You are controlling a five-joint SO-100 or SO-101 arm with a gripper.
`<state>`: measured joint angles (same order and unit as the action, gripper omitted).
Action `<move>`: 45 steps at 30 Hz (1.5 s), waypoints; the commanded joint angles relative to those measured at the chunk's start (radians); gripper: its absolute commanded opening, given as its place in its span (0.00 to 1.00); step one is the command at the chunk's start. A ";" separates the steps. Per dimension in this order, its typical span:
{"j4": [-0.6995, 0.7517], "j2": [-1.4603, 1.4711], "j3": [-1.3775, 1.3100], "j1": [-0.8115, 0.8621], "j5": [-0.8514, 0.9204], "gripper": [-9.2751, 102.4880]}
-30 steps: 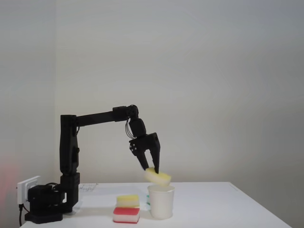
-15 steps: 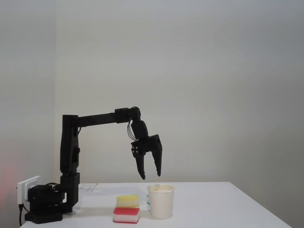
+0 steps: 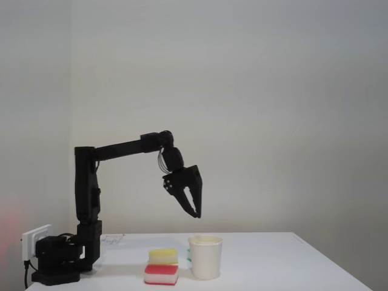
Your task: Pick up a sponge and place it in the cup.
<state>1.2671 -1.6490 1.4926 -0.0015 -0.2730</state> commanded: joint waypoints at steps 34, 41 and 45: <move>-0.092 -1.611 1.462 0.035 0.075 0.08; -0.158 -1.611 1.572 0.052 0.075 0.08; -0.133 -1.612 1.598 0.061 0.078 0.08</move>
<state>1.0999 -3.2444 3.0971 0.0552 -0.1933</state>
